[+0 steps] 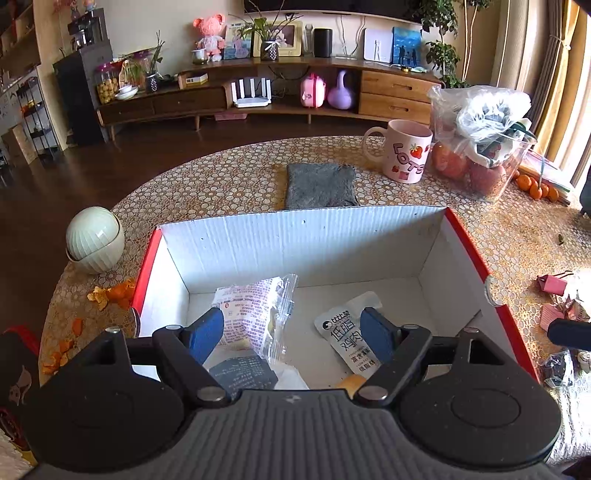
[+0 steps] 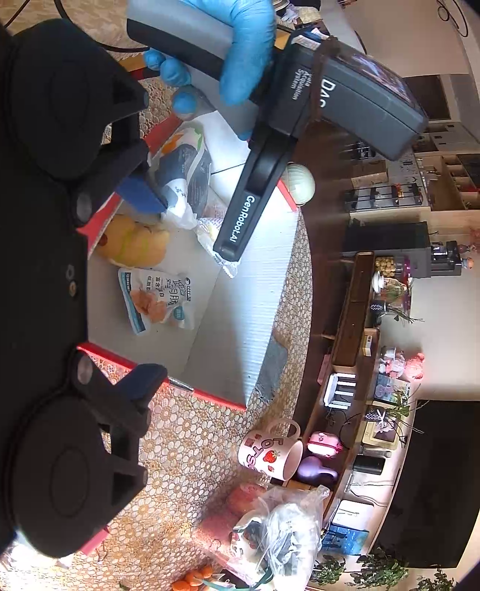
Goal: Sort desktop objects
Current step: 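Open the left gripper over the box while the right gripper releases the toy inside, then move both grippers back toward the black pouch and silver packet on the table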
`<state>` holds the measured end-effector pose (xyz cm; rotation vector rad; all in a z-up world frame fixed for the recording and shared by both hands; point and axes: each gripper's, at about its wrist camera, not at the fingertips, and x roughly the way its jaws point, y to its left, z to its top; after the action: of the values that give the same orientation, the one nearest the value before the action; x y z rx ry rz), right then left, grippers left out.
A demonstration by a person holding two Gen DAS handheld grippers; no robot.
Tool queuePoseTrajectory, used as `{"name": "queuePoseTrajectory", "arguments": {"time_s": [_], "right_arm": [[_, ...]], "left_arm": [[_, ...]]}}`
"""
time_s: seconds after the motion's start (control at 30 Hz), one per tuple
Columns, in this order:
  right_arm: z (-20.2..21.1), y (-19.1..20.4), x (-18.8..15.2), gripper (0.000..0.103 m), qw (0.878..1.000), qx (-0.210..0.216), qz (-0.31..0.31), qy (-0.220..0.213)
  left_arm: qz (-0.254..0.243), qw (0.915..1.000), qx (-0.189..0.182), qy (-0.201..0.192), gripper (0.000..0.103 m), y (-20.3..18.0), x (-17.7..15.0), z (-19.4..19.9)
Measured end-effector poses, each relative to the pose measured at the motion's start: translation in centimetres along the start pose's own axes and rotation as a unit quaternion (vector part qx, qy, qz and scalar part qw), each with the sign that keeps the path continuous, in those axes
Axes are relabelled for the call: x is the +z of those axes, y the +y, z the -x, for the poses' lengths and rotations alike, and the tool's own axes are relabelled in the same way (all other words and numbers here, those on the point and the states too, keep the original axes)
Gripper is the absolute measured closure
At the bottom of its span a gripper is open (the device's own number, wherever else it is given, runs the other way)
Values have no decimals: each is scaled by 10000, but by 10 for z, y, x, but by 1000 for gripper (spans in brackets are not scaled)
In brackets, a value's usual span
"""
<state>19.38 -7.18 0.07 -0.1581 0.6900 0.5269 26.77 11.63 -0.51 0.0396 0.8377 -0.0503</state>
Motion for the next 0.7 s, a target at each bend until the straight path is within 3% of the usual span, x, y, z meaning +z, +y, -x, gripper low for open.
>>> {"name": "queuePoseTrajectory", "arguments": {"time_s": [0.07, 0.33, 0.7], "right_arm": [[7, -1, -2, 10, 10000, 19, -29, -65], [33, -5, -10, 6, 9995, 40, -120, -282], [70, -18, -36, 5, 9991, -164, -200, -349]], "left_arm": [[-38, 10000, -9, -46, 22, -3, -2, 4], [-144, 9994, 14, -299, 1, -12, -9, 21], [-112, 9991, -85, -405, 1, -26, -20, 38]]}}
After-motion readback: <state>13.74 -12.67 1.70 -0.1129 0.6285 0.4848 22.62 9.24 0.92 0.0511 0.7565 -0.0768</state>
